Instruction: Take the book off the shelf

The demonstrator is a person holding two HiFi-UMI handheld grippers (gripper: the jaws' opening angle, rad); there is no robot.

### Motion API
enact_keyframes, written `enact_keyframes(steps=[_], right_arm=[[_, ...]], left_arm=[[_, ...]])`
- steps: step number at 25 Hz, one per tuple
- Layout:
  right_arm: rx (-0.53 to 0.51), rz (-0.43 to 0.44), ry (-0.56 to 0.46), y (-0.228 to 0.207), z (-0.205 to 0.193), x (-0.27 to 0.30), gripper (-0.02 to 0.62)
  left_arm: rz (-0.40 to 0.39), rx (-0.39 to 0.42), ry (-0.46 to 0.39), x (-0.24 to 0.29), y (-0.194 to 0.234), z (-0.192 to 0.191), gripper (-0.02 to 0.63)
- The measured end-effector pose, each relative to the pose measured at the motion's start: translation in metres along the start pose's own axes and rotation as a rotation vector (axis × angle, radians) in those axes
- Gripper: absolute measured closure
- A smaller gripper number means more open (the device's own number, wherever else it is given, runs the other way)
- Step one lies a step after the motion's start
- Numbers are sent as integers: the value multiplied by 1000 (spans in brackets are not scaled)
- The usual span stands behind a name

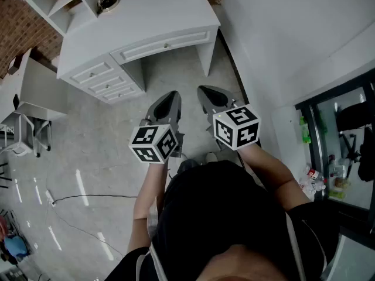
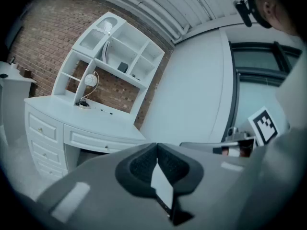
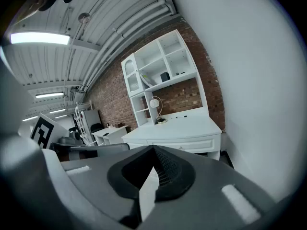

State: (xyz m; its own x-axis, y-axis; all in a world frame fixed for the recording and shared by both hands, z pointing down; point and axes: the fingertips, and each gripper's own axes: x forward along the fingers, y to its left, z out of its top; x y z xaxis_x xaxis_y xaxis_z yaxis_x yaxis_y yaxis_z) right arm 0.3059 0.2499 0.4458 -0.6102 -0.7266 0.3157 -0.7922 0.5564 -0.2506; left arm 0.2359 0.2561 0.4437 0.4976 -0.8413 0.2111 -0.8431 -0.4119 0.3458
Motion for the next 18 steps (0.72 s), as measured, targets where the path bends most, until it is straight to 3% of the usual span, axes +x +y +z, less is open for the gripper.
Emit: enact_keyframes(steps=[18], right_arm=[[43,-8,-2,19,-2,26,601]], left_arm=[[-20,-8,40,-11,27,-2,600]])
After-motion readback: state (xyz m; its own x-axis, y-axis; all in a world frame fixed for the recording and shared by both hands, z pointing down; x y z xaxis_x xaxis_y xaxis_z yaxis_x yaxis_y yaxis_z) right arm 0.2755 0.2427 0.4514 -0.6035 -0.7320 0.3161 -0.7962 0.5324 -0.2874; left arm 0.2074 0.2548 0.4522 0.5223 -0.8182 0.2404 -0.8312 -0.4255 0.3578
